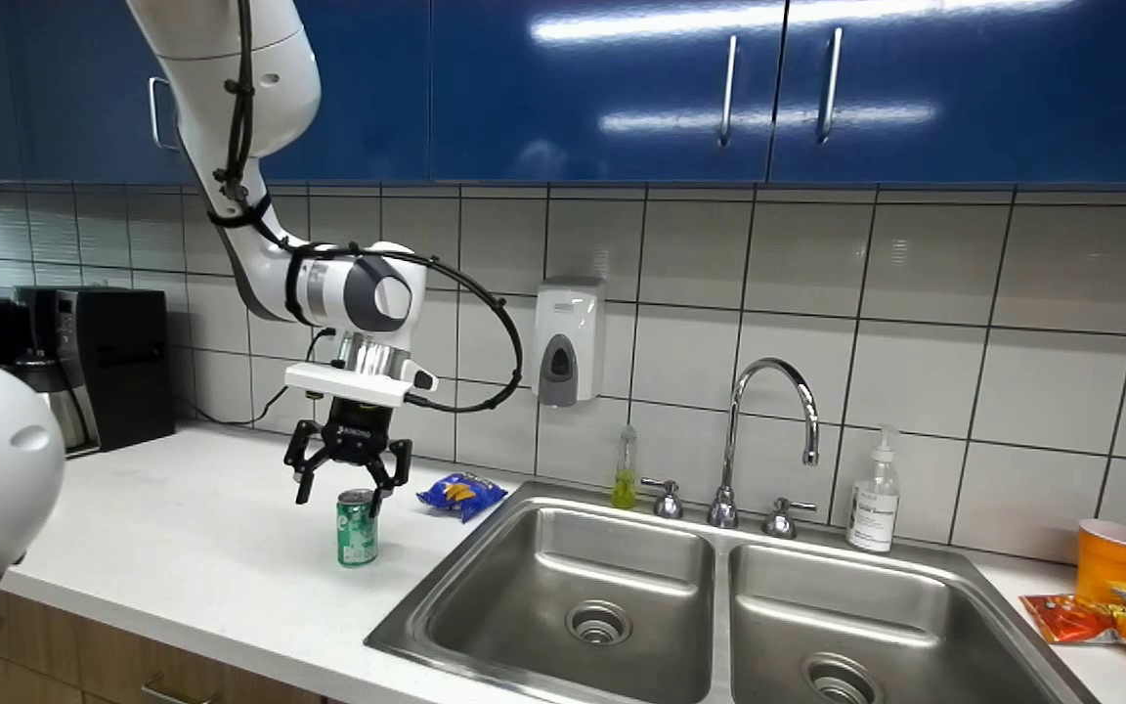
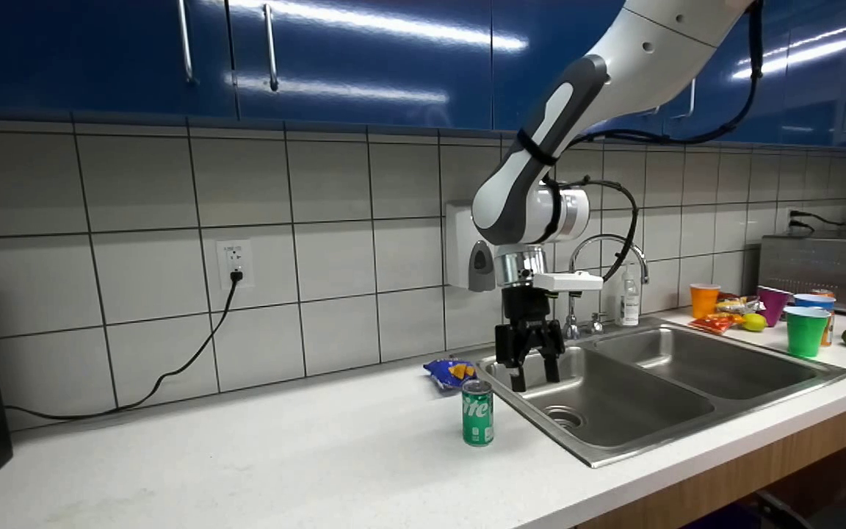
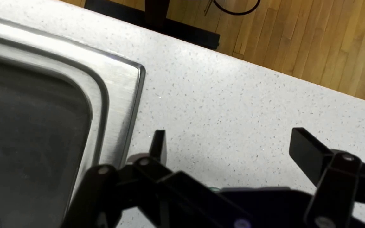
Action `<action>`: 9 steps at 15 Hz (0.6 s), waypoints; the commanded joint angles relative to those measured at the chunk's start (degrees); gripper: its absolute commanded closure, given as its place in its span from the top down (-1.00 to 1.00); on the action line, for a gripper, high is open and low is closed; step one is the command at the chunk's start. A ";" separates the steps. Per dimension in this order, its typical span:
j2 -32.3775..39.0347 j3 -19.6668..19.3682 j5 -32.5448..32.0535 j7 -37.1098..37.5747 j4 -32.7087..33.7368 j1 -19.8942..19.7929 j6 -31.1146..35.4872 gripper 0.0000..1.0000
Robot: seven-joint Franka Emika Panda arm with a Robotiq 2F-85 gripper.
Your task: Pick up the canned drink and put it in the sink
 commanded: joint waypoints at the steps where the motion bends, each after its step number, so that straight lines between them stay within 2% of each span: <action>1: 0.04 0.77 -0.13 0.12 0.10 -0.76 -0.09 1.00; 9: 0.49 0.77 -0.56 -0.03 0.01 -0.71 0.66 1.00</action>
